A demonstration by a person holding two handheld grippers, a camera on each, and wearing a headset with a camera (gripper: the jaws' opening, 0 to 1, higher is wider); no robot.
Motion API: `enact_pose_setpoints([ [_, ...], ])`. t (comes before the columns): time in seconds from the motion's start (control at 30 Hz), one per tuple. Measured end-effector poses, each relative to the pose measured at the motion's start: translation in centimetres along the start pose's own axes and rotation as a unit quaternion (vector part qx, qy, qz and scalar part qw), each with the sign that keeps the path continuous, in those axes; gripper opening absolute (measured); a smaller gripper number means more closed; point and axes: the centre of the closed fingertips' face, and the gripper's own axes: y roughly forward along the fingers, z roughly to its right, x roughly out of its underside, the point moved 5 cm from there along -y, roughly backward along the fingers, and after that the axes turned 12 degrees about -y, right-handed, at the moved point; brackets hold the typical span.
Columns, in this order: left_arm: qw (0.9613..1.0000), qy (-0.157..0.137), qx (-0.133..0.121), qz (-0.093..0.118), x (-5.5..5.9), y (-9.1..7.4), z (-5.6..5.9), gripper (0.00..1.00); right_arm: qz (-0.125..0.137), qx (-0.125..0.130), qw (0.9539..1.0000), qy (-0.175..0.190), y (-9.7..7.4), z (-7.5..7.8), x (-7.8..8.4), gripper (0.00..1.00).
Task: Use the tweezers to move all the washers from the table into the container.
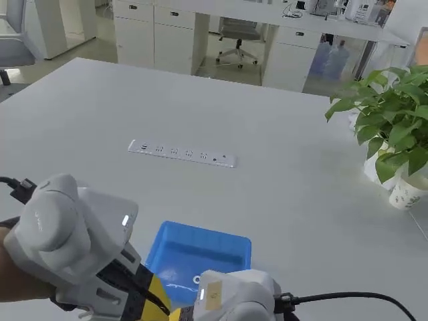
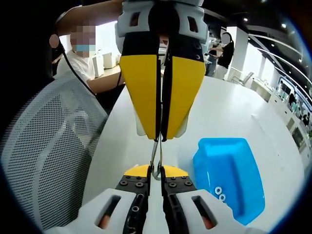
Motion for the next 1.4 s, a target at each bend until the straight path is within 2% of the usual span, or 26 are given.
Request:
enact_pose_setpoints([
  [0.63, 0.9996, 0.029, -0.007, 0.004, -2.9, -1.3, -1.7, 0.04, -0.004, 0.025, 0.9996, -0.013, -2.4, 2.8, -0.8, 0.09],
  [1.13, 0.9992, 0.037, -0.01, 0.007, -4.4, -1.8, -3.7, 0.04, -0.013, 0.036, 0.999, -0.025, -3.5, 5.3, -0.8, 0.09],
  [1.4, 0.9989, 0.045, -0.012, 0.005, -5.1, -1.8, -5.3, 0.04, -0.014, 0.043, 0.9987, -0.023, -3.8, 7.1, -0.2, 0.09],
])
